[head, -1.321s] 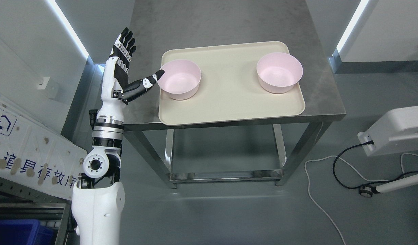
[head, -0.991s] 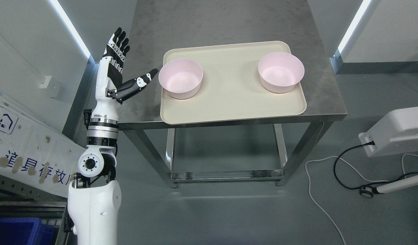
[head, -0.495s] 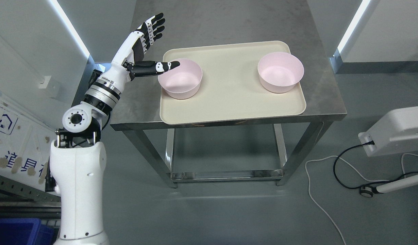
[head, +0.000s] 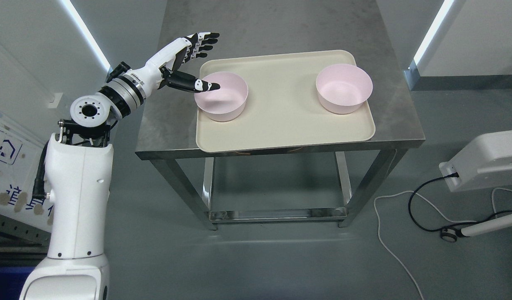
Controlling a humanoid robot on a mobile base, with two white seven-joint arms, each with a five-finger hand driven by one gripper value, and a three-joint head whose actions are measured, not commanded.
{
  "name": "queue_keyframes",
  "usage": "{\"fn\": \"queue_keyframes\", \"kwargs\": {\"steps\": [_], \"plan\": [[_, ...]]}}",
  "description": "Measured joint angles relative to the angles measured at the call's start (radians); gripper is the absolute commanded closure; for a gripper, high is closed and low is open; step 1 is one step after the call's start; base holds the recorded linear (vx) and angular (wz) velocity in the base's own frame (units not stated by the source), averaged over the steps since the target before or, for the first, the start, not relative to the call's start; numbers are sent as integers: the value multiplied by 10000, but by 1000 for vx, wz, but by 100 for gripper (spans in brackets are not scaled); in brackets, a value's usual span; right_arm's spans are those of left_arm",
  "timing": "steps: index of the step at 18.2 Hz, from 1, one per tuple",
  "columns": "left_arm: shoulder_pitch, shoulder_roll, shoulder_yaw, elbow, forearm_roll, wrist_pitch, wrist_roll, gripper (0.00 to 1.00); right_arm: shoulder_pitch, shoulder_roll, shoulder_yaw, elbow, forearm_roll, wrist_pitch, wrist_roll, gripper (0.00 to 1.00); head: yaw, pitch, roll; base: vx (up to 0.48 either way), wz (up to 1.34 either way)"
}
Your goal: Stack pink IKEA bowls on left shelf middle
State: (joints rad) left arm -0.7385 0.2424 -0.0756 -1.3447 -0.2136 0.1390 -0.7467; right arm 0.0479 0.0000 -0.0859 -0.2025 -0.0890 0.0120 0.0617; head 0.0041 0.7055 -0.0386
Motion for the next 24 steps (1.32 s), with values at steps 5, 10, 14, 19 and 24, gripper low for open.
{"fn": "queue_keyframes", "kwargs": {"steps": [5, 10, 14, 19, 24], "plan": [[-260, 152, -462, 616, -717, 9, -328, 30, 0, 0, 0, 0, 0, 2, 0, 0, 0, 0, 0, 0, 0], [-777, 144, -897, 1101, -1386, -13, -375, 34, 0, 0, 0, 0, 0, 4, 0, 0, 0, 0, 0, 0, 0], [-1134, 110, -1371, 1393, -1890, -122, -390, 42, 0, 0, 0, 0, 0, 4, 0, 0, 0, 0, 0, 0, 0], [-1386, -23, -1839, 1649, -2524, -749, -397, 61, -1, 0, 0, 0, 0, 6, 0, 0, 0, 0, 0, 0, 0], [-1469, -163, -2106, 1805, -2787, -1555, -375, 76, -1, 0, 0, 0, 0, 7, 0, 0, 0, 0, 0, 0, 0]]}}
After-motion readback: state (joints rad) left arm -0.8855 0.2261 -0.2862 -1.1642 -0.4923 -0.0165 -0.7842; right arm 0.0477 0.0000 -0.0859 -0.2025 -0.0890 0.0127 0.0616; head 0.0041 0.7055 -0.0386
